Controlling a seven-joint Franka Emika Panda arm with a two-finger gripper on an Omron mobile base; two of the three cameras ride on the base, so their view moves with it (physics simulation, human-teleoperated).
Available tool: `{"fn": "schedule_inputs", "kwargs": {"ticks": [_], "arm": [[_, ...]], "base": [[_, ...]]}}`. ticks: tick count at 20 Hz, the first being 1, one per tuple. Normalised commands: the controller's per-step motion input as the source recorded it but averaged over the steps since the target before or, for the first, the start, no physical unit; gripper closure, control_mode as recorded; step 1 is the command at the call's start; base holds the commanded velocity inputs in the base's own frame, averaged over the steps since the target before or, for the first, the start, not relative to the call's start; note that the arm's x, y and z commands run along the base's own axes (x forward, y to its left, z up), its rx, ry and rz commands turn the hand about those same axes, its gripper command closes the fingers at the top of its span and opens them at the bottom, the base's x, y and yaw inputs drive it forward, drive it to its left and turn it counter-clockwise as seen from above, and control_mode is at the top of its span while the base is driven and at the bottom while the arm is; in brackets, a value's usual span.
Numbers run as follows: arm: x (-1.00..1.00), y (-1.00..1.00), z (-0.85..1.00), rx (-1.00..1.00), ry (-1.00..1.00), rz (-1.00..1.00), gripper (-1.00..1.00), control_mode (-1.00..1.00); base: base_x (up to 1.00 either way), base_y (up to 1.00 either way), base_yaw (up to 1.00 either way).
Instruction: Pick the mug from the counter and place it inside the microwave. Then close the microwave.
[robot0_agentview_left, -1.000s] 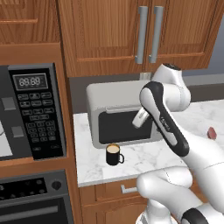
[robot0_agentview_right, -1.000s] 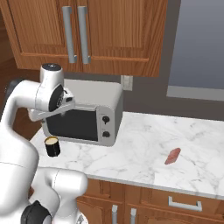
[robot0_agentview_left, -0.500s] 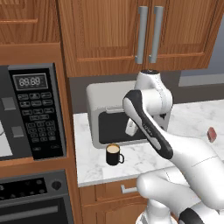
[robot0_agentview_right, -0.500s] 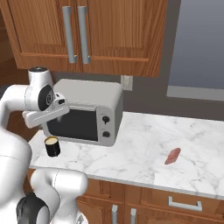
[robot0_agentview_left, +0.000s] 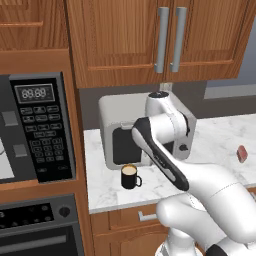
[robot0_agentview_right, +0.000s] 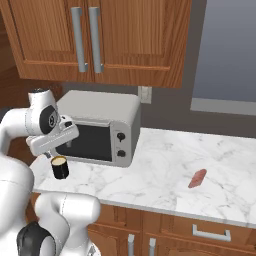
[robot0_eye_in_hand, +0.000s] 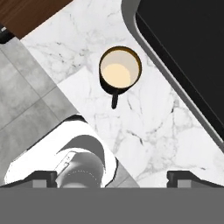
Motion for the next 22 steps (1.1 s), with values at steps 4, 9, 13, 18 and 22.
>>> {"fn": "schedule_inputs", "kwargs": {"ticks": [4, 9, 13, 18, 22], "arm": [[0.0, 0.0, -0.21, 0.02, 0.0, 0.0, -1.0, -1.0], [0.01, 0.0, -0.34, 0.09, -0.02, 0.0, -1.0, -1.0], [0.08, 0.01, -0.23, 0.08, 0.0, 0.0, -1.0, -1.0], [0.21, 0.07, -0.12, 0.01, 0.0, -0.05, -1.0, -1.0], [0.24, 0.12, -0.13, 0.0, 0.0, -0.06, -1.0, -1.0]], "base": [[0.0, 0.0, 0.0], [0.0, 0.0, 0.0], [0.0, 0.0, 0.0], [0.0, 0.0, 0.0], [0.0, 0.0, 0.0]]}}
